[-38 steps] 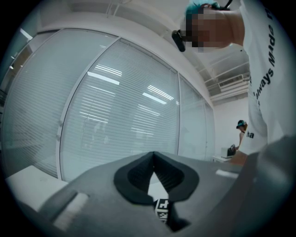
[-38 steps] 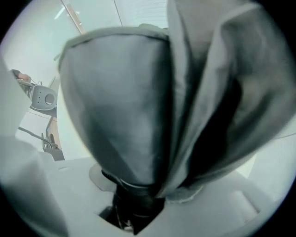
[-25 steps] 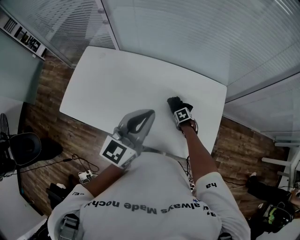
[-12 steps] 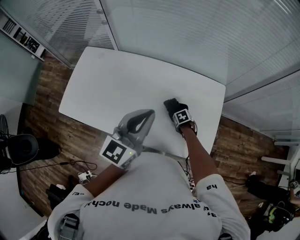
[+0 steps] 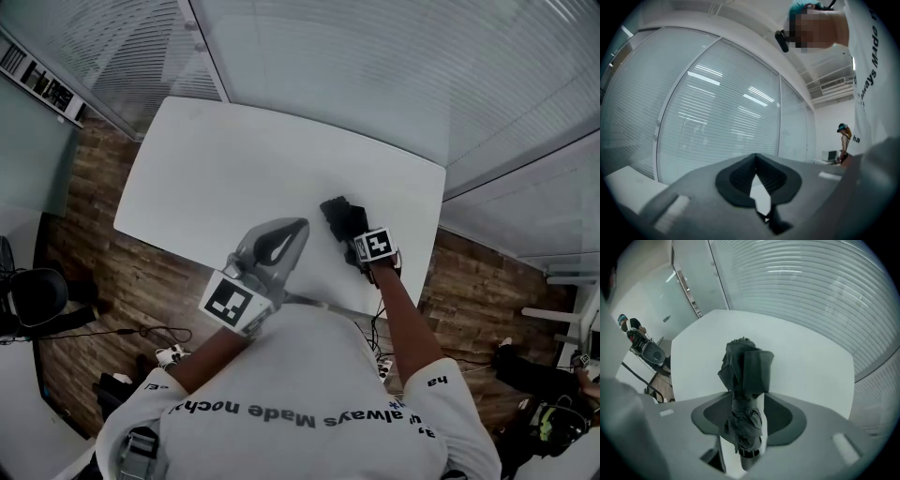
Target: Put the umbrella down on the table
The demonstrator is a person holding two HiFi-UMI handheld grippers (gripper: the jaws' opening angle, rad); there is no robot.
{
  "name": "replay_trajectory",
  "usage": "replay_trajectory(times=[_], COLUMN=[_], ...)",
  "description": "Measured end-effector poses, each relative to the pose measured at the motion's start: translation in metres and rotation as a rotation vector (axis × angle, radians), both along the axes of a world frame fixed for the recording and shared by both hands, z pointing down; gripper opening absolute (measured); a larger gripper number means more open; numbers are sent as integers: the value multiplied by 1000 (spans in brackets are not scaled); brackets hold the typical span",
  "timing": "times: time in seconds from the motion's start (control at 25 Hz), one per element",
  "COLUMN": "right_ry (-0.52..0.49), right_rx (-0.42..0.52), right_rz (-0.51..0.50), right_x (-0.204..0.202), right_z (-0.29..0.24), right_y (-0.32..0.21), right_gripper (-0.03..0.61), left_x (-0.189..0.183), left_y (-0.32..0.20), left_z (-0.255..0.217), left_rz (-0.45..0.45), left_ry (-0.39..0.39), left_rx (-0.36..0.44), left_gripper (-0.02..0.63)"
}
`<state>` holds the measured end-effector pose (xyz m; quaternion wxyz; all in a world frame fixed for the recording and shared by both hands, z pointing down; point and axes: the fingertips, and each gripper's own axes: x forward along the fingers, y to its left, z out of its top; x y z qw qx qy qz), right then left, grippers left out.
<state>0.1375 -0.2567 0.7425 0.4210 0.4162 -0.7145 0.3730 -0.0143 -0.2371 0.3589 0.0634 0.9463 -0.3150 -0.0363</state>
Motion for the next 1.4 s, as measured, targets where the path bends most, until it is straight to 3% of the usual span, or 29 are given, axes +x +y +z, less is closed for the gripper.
replay_trajectory(times=[0.28,0.6,0.88,1.16,1.4], right_ry=[-55,-164,-225,-270,-306], right_rx=[255,646,913,1067,1106], right_rz=[27,59,-7,-26,7], right_x=[15,5,-14,-22,-22], right_z=[-75,-229,-337,-393,-410], right_y=[-9,-14,10,36,48], right_gripper=[199,167,135,107,81], left_x=[10,22,29,33,36], left_y=[0,-5,-11,-12,-12], left_z=[1,0,-1,-10,-14], left_rz=[22,42,46,46,51], left_ry=[8,7,6,10,10], left_rx=[1,3,7,25,33], left_gripper=[3,3,3,3,3])
